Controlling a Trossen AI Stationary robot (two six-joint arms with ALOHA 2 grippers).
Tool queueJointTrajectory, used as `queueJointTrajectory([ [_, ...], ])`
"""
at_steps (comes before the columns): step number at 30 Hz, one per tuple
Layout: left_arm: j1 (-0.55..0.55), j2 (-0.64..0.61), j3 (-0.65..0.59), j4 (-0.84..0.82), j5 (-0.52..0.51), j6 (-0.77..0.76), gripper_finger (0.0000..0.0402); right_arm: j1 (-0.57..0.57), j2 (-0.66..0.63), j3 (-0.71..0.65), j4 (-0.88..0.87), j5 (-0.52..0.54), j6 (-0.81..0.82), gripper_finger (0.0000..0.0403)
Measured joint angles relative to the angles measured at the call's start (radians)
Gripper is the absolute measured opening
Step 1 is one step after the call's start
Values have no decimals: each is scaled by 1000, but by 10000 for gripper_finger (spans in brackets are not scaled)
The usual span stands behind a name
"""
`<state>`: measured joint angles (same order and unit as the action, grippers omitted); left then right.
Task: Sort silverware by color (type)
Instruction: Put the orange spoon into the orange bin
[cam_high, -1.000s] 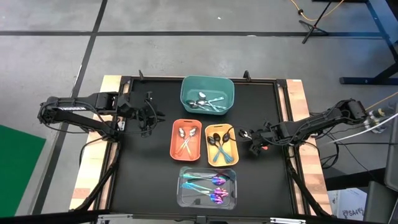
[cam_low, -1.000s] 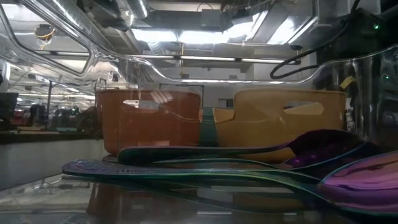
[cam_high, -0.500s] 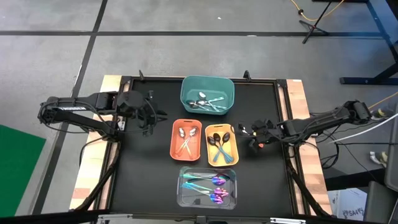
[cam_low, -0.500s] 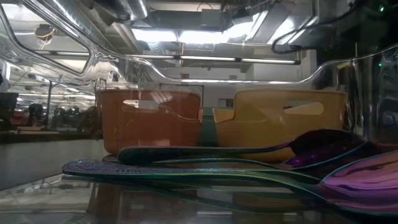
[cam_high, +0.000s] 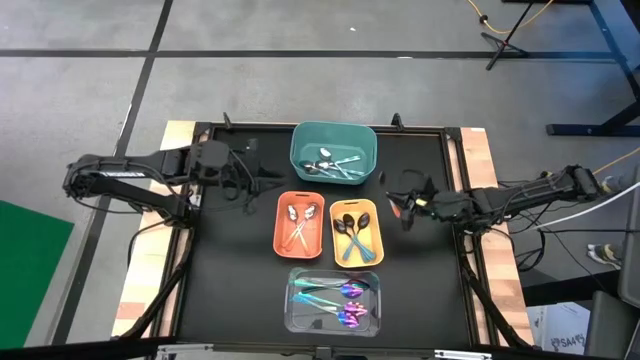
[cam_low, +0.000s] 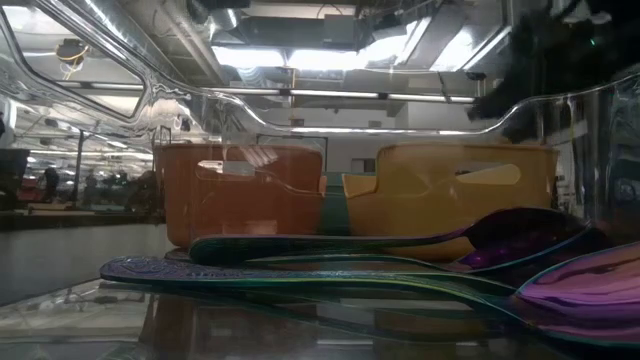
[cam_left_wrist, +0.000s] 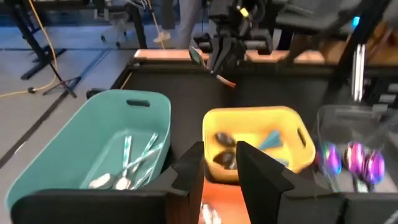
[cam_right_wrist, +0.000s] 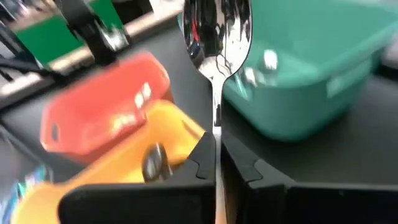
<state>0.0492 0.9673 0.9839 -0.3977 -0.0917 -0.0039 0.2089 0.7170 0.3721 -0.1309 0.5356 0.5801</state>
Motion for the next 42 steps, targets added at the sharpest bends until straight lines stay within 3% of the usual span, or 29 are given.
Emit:
queueJointTrajectory([
  [9, 0, 121, 0, 191, 0, -69, 88, 0, 8, 0, 344, 30, -247, 0],
  [18, 0, 278, 0, 409, 0, -68, 88, 0, 24, 1, 524, 22, -360, 0],
  [30, 0, 463, 0, 754, 0, -67, 88, 0, 254, 1, 914, 101, -485, 0],
  [42, 0, 553, 0, 880, -65, -67, 88, 0, 442, 51, 1020, 159, -500, 0],
])
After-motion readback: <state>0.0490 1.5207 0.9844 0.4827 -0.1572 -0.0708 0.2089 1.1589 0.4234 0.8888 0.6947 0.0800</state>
